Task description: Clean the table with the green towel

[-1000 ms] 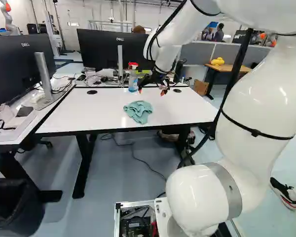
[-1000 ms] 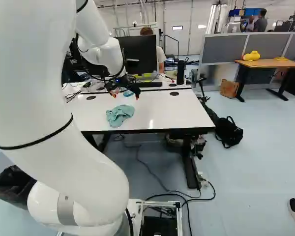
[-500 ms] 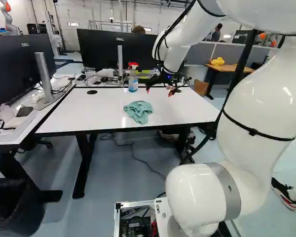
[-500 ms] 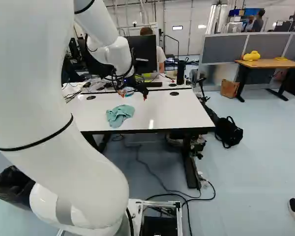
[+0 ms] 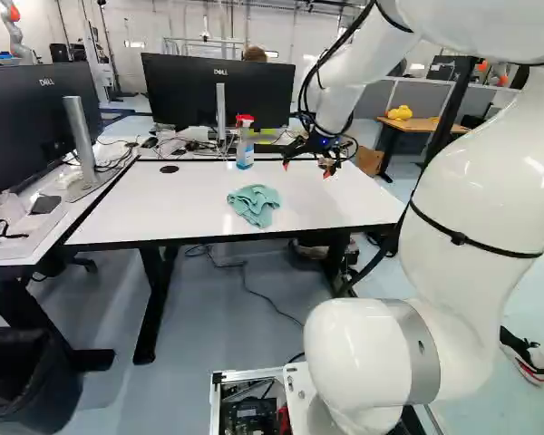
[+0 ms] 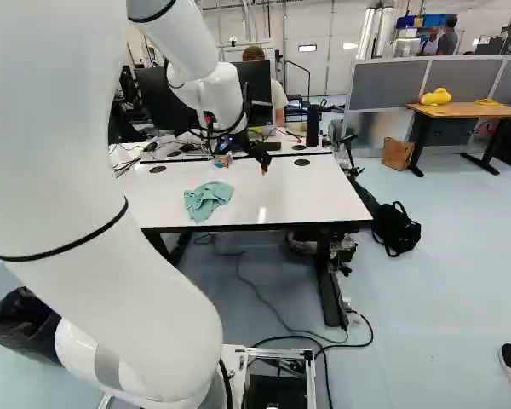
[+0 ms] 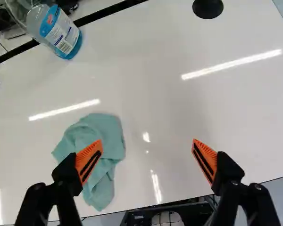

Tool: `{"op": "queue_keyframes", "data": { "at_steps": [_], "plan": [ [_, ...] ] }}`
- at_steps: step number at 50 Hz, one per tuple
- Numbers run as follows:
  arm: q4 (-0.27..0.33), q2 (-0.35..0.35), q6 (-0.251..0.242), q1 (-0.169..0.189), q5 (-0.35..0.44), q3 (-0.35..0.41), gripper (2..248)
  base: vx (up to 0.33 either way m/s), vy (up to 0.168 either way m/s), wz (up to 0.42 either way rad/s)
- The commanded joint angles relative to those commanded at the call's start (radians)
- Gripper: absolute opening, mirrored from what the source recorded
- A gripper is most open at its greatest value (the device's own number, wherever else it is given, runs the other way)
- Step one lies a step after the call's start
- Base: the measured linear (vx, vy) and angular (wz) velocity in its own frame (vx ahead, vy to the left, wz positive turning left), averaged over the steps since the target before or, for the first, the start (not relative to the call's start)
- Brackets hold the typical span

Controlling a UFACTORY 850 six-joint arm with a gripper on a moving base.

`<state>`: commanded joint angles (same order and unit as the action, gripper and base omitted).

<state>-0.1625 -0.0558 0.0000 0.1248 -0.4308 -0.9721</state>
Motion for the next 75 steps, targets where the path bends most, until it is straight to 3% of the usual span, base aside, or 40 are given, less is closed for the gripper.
{"op": "queue_keyframes", "data": {
  "at_steps": [6, 38, 75],
  "plan": [
    [0.000, 0.000, 0.000, 0.017, 0.000, 0.000, 247, 0.000, 0.000, 0.000],
    [0.006, 0.012, 0.000, 0.012, 0.046, 0.031, 247, 0.000, 0.000, 0.000],
    [0.030, 0.062, 0.000, -0.010, 0.243, 0.165, 247, 0.000, 0.000, 0.000]
  ]
}}
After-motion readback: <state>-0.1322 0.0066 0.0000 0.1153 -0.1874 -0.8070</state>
